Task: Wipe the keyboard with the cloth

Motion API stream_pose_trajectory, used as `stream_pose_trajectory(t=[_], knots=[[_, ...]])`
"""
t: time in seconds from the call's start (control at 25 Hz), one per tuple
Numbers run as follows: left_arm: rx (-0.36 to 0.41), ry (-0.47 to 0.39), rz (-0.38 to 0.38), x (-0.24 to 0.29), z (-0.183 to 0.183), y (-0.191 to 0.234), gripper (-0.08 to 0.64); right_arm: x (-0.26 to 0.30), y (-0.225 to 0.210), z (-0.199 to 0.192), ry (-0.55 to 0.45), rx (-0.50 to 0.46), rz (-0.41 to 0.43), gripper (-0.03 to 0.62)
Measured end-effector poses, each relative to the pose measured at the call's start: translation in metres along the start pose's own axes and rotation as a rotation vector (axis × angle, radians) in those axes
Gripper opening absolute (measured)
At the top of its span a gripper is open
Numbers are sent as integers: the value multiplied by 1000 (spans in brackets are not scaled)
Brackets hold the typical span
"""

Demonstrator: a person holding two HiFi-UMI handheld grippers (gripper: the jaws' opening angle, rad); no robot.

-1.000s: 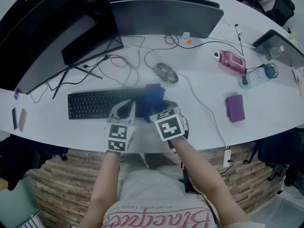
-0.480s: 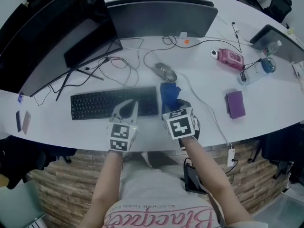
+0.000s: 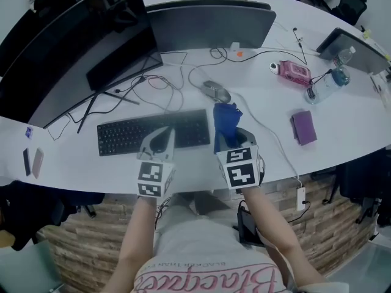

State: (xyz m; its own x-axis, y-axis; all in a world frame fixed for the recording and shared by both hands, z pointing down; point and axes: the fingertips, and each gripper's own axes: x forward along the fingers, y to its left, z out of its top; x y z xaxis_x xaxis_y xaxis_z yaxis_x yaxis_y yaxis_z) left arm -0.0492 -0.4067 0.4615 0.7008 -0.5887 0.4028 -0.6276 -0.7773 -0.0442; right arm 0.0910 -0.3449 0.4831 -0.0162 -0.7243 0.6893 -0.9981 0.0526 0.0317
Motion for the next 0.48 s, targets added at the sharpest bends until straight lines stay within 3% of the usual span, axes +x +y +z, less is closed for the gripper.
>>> stream_pose_trajectory(t=[0.48], knots=[[33,-139,0,-85,23,45,5,-42,108,51,-215,-7,-19,89]])
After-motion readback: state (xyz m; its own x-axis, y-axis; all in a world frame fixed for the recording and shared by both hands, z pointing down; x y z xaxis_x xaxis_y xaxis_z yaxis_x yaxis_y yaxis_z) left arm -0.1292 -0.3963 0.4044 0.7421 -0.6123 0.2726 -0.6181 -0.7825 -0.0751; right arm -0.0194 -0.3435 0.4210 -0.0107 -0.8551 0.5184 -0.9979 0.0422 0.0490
